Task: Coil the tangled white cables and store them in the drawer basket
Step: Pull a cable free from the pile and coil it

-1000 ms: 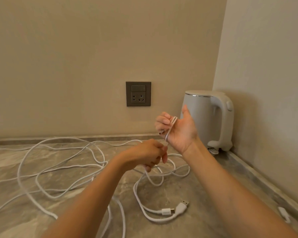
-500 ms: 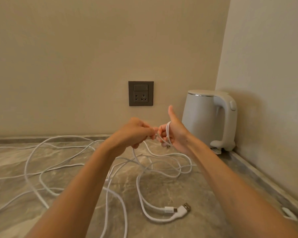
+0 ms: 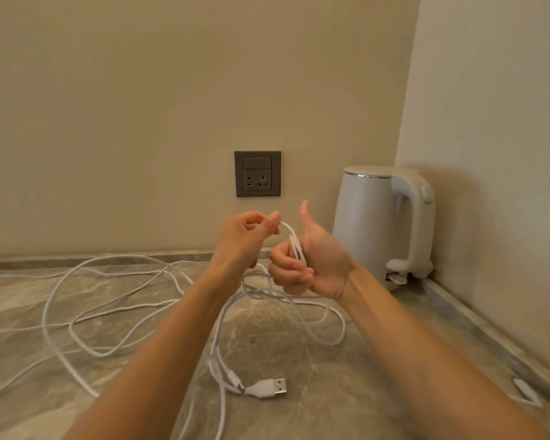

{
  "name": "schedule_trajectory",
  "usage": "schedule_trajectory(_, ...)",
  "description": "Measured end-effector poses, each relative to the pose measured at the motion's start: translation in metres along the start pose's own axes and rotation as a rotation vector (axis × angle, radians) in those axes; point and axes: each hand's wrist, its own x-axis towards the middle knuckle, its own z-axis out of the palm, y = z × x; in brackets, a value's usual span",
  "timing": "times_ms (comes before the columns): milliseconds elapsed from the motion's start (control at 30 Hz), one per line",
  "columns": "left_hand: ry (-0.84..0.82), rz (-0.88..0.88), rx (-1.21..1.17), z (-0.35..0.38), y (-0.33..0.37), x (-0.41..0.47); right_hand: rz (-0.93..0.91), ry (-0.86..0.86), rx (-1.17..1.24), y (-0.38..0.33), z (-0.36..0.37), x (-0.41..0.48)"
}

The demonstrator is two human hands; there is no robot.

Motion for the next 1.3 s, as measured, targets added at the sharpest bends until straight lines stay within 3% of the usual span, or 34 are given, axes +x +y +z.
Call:
schedule_trajectory(133,-0.128,-0.076,0.034,0.013,-0.011,-0.005,-0.238,-0.261,0.323,-0.003,0.000,0.006)
schedule_trajectory(200,-0.208,-0.155,0.061,0.018,-0.014,-0.009,-0.326,-0.283,0.468,-0.007,0.002,0.008)
schedule_trajectory(433,-0.572,-0.281,0.213,0.029,-0.012,-0.016,-0.550,0.227,0.593,-0.013,0.000,-0.001)
schedule_trajectory(600,-0.774,-0.328,0.316,0.018,-0.001,-0.019,-0.607,0.588,0.322,-0.019,-0.004,-0.003)
schedule_trajectory(833,-0.496,-0.120,0.442,0.003,0.012,-0.008,-0.377,1.014,-0.327,-0.017,-0.010,-0.003)
schedule_trajectory(933,-0.427,-0.088,0.388,-0.001,0.019,-0.006,-0.215,1.079,-0.526,-0.014,-0.012,0.000)
schedule_trajectory(1133,-0.248,-0.060,0.166,-0.007,0.021,-0.004,0.041,0.806,-0.607,-0.009,-0.014,0.003)
schedule_trajectory(1300,-0.084,-0.017,0.025,-0.008,0.019,-0.001,0.162,0.453,-0.419,-0.008,-0.008,-0.002)
